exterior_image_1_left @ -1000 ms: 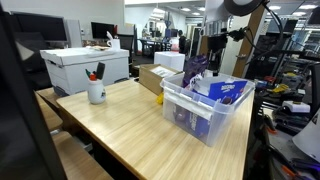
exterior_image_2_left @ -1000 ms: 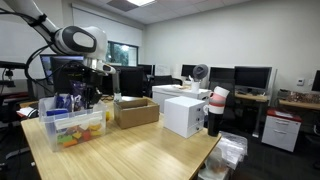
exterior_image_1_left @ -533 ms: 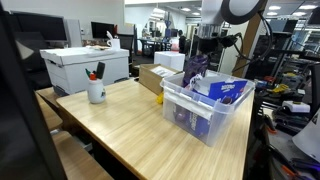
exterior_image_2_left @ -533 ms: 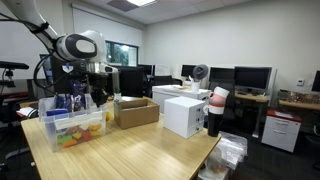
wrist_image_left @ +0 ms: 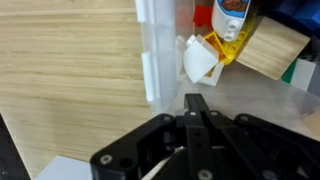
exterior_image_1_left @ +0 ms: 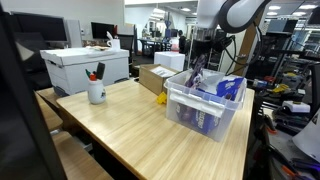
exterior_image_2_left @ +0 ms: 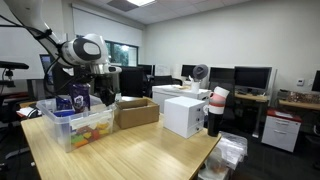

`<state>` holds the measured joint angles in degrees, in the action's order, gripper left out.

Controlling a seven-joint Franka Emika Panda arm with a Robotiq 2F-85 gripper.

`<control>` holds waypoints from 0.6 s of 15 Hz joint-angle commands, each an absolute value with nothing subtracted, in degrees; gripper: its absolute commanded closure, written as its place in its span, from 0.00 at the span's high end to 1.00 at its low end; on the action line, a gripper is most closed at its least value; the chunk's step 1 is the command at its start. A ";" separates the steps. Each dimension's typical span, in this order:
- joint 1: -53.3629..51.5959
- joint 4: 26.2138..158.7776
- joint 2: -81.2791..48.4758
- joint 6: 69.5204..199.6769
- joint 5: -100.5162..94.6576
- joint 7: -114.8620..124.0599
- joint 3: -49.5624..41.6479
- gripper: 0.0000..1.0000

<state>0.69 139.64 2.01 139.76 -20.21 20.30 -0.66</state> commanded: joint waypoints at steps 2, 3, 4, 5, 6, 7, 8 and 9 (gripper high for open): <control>1.06 137.54 1.97 138.92 -20.57 23.06 -0.78 0.10; 0.42 137.56 3.92 137.68 -18.78 22.02 -0.29 0.28; 0.15 137.28 4.75 136.91 -18.02 21.75 -0.02 0.34; -0.18 136.85 5.76 135.74 -16.75 21.02 0.34 0.38; -0.43 136.38 6.68 134.70 -15.71 20.54 0.67 0.42; -0.72 135.54 7.53 133.08 -14.21 19.99 1.06 0.48; -1.31 134.14 8.59 130.68 -11.47 18.77 1.56 0.54; -1.45 133.36 8.96 129.77 -10.75 18.89 1.90 0.59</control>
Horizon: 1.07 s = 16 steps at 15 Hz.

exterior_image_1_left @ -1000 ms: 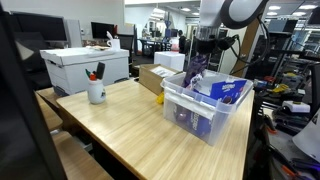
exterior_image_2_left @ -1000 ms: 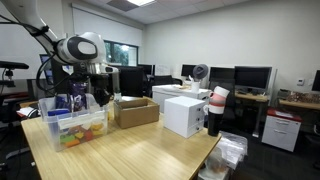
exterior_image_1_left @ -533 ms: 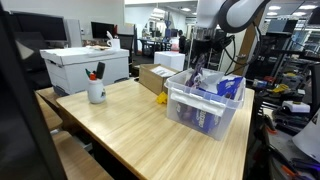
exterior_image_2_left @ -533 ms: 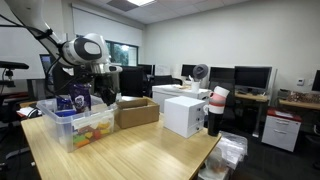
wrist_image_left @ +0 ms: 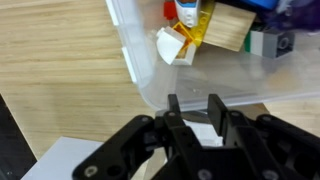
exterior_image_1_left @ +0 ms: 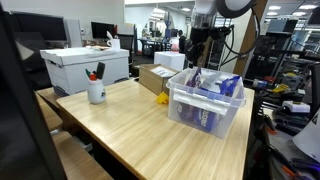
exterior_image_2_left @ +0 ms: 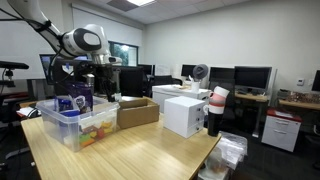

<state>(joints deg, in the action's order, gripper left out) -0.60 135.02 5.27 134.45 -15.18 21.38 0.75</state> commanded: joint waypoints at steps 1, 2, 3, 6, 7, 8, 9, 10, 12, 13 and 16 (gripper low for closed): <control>-1.86 132.02 9.50 128.26 -9.40 18.63 2.40 0.65; -2.15 131.17 9.84 127.35 -8.73 18.37 2.80 0.69; -2.43 130.21 10.07 126.45 -8.10 18.39 3.17 0.73; -3.47 128.32 10.40 126.26 -5.76 17.70 4.18 0.90; -3.86 128.14 10.32 127.68 -5.19 17.50 4.57 0.95; -4.44 128.51 9.96 130.26 -4.47 17.15 5.03 0.97; -5.20 128.55 9.49 132.10 -3.09 16.15 5.43 0.99; -5.94 128.78 8.48 134.84 -2.57 15.80 6.26 1.00; -7.53 128.64 6.36 138.51 -0.19 14.39 7.45 1.00; -9.09 128.02 3.10 142.31 1.16 14.34 8.96 1.00; -10.80 126.55 -2.82 147.84 1.11 14.81 10.66 1.00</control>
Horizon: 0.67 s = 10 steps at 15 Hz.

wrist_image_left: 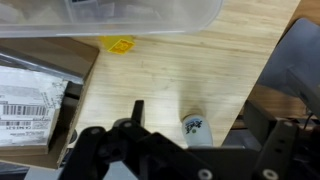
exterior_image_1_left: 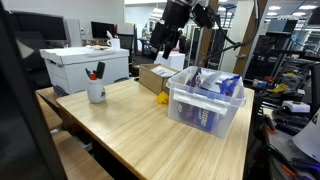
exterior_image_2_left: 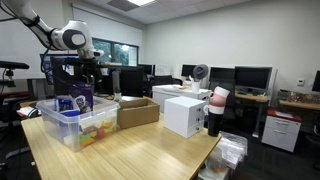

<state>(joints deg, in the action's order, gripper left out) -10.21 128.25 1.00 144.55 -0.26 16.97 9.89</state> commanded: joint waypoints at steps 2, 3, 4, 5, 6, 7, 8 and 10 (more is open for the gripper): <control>-11.37 125.22 -5.23 149.40 0.09 14.96 10.98 1.00; -11.52 124.76 -5.90 149.64 0.08 14.84 11.04 1.00; -12.04 122.16 -8.72 148.71 -0.63 14.44 11.18 1.00; -12.40 120.40 -10.36 148.02 -1.42 14.17 11.05 1.00; -12.77 119.03 -11.26 147.19 -1.39 13.30 11.04 1.00; -12.86 118.79 -11.23 146.22 -1.50 12.55 11.04 1.00; -13.10 120.19 -10.61 147.82 -0.55 14.13 10.71 1.00; -13.23 119.78 -11.09 147.81 -0.53 14.06 10.59 1.00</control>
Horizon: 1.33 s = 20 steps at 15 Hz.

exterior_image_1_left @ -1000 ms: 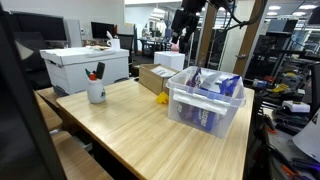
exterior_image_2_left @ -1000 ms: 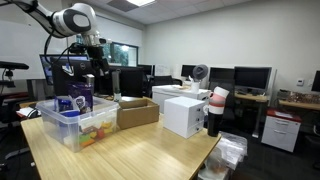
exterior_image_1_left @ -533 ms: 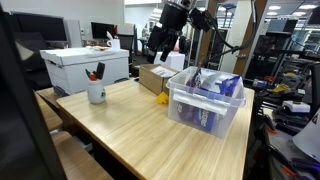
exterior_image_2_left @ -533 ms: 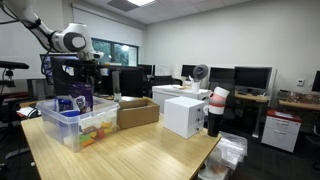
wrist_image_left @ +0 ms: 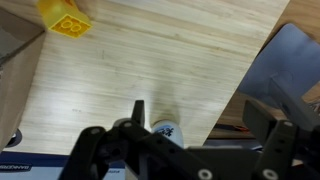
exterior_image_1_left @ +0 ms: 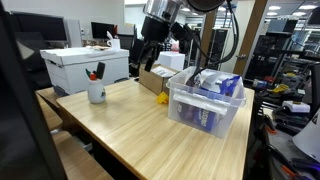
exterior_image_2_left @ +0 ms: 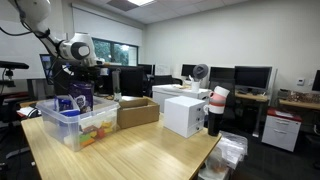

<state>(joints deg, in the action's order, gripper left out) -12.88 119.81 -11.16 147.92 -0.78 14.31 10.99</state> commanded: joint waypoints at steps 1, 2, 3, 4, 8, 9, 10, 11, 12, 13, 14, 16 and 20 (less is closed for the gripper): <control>-13.23 119.78 -11.09 147.81 -0.53 14.06 10.57 1.00; -13.22 119.78 -11.09 147.81 -0.53 14.06 10.54 1.00; -13.26 119.90 -11.51 148.24 -0.38 14.43 10.51 1.00; -13.38 119.54 -12.32 148.59 -0.54 14.22 10.57 1.00; -14.19 116.29 -16.88 147.40 -1.28 14.42 10.45 1.00; -14.73 114.61 -18.70 147.38 -1.53 14.48 10.32 1.00; -15.56 113.24 -20.00 147.57 -2.51 15.34 9.79 1.00; -16.58 111.86 -21.27 147.94 -4.04 16.43 8.95 1.00; -17.28 110.67 -22.25 147.84 -4.93 16.87 8.35 1.00; -17.90 109.70 -23.05 147.78 -5.90 17.40 7.72 1.00; -19.20 107.92 -24.58 147.87 -8.09 18.85 6.22 1.00; -20.88 105.41 -26.76 148.48 -10.43 21.25 4.22 1.00; -23.70 100.96 -30.54 149.82 -12.28 26.69 0.89 1.00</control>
<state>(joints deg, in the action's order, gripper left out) -21.41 104.83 -27.31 148.80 -10.20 21.94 3.41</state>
